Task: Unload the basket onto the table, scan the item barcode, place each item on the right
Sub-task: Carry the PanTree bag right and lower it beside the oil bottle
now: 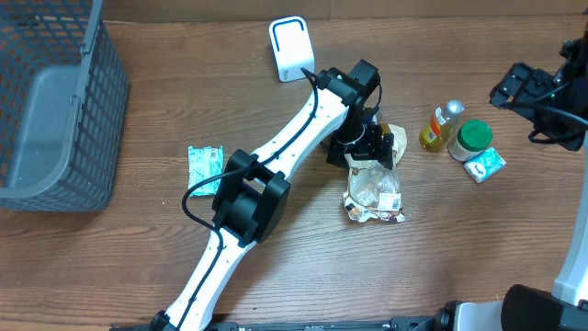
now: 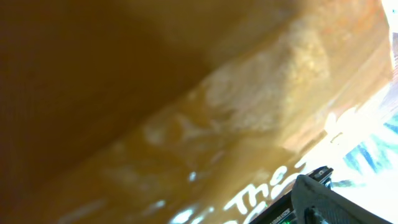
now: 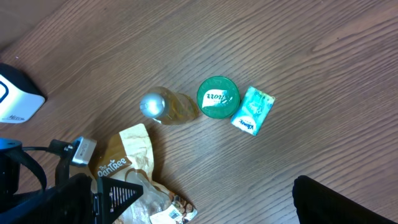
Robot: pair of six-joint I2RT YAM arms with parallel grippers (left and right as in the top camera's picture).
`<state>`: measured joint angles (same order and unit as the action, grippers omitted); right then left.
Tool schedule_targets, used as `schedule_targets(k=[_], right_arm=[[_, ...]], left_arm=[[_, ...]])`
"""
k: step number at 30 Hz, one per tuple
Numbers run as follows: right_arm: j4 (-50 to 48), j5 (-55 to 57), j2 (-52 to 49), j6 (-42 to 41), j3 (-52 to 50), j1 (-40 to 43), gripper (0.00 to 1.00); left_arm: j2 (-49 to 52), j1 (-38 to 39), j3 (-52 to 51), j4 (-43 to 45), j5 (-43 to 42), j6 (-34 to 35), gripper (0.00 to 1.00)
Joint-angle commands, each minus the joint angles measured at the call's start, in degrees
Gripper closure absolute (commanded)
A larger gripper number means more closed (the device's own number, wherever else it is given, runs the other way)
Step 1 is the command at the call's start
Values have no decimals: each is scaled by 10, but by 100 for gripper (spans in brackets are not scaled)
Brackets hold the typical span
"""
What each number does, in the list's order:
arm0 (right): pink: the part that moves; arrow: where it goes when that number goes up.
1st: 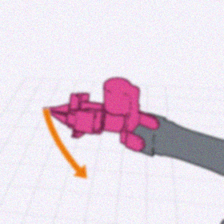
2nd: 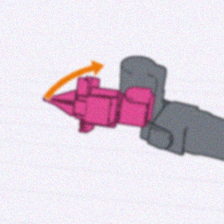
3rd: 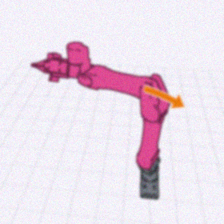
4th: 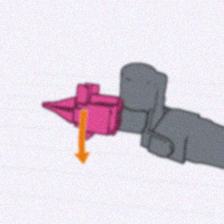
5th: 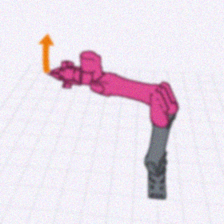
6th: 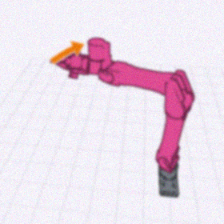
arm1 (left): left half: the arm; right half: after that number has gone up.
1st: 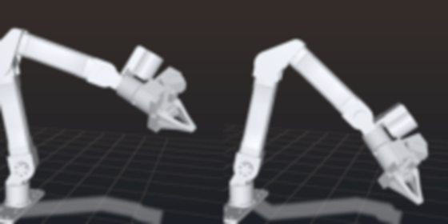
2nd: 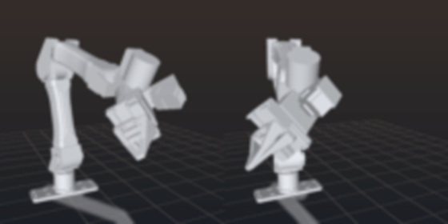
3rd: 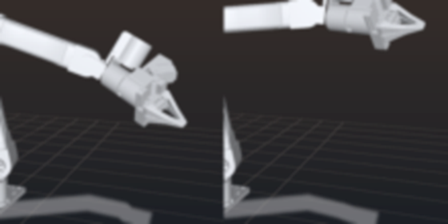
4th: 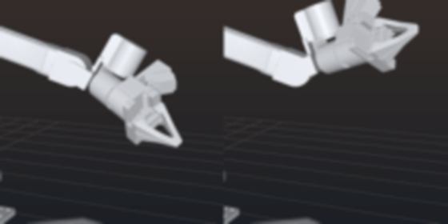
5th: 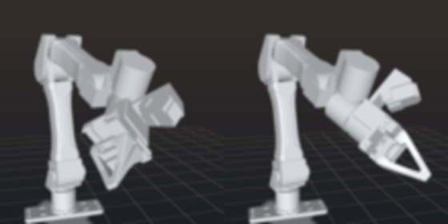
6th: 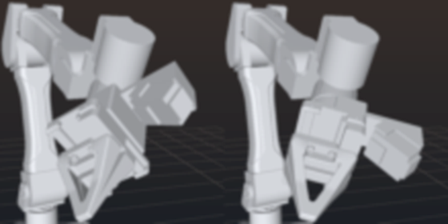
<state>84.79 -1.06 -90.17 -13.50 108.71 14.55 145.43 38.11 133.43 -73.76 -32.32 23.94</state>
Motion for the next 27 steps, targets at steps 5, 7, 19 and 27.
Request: schedule_targets(k=[5, 7, 19, 27], right_arm=[[-2, 3, 6, -2, 11, 0, 0], [-2, 3, 6, -2, 11, 0, 0], [-2, 3, 6, -2, 11, 0, 0], [-2, 3, 6, -2, 11, 0, 0]], left_arm=[[-1, -3, 2, -10, 30, -37, 0], [-6, -3, 13, -20, 70, -46, 0], [-29, 28, 82, -71, 260, -47, 0], [-29, 90, 159, -105, 461, -87, 0]])
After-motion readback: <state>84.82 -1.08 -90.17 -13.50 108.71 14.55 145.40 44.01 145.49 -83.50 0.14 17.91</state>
